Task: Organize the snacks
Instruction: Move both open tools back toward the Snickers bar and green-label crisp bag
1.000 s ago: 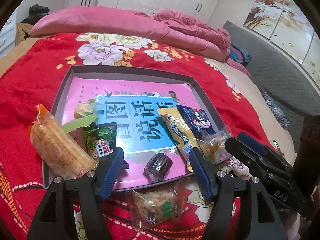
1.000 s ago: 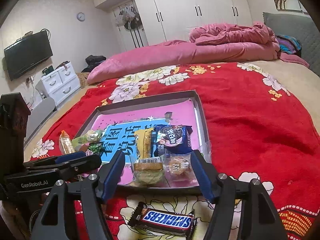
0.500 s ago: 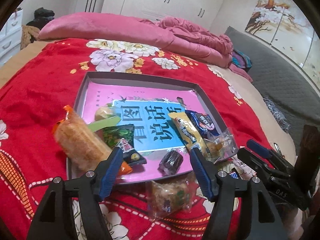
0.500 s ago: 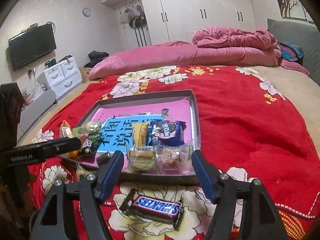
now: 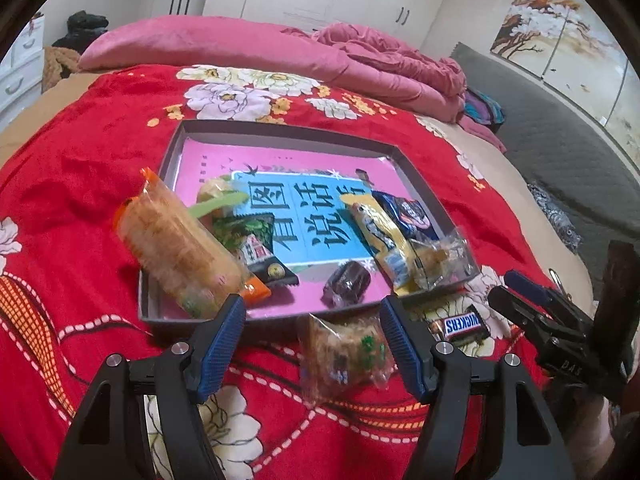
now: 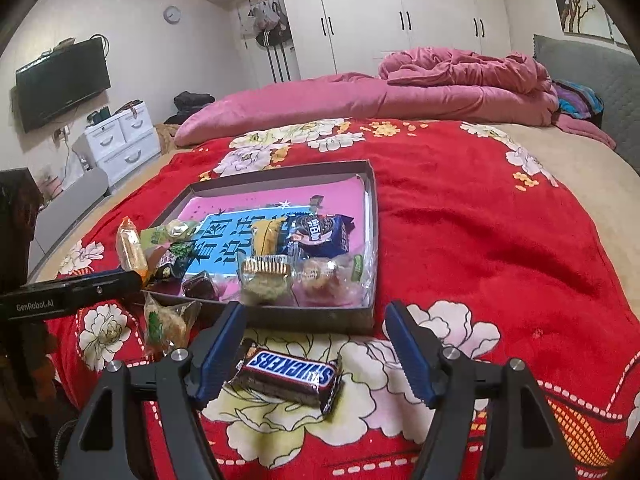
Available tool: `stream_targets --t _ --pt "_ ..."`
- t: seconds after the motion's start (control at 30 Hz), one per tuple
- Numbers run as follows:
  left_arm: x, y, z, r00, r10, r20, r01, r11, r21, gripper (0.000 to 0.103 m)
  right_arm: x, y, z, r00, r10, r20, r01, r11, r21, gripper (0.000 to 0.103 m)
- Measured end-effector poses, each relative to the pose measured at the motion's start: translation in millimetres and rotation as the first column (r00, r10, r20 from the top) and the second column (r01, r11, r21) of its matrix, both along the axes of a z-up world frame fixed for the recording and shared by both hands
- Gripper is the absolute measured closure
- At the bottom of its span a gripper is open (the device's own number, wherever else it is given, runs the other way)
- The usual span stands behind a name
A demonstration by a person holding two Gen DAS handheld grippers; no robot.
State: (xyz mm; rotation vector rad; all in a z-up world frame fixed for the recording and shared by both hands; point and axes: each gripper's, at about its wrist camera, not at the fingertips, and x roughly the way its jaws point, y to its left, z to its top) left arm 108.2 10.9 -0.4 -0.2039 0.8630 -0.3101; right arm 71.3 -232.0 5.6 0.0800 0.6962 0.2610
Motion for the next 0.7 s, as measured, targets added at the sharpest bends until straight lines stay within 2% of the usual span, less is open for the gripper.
stream_targets --t 0.3,0.7 --pt "-10 -11 -11 0.999 -0.025 -0.028 0.026 0.999 0.026 0.032 -6 3 -8 0.999 0.018 -0.034 -0.018 1.0 0.005 0.028" --pt "-11 -12 -26 0.996 -0.031 -0.088 0.031 0.999 0.008 0.032 -5 11 -24 0.994 0.062 -0.093 -0.066 0.997 -0.041 0.026"
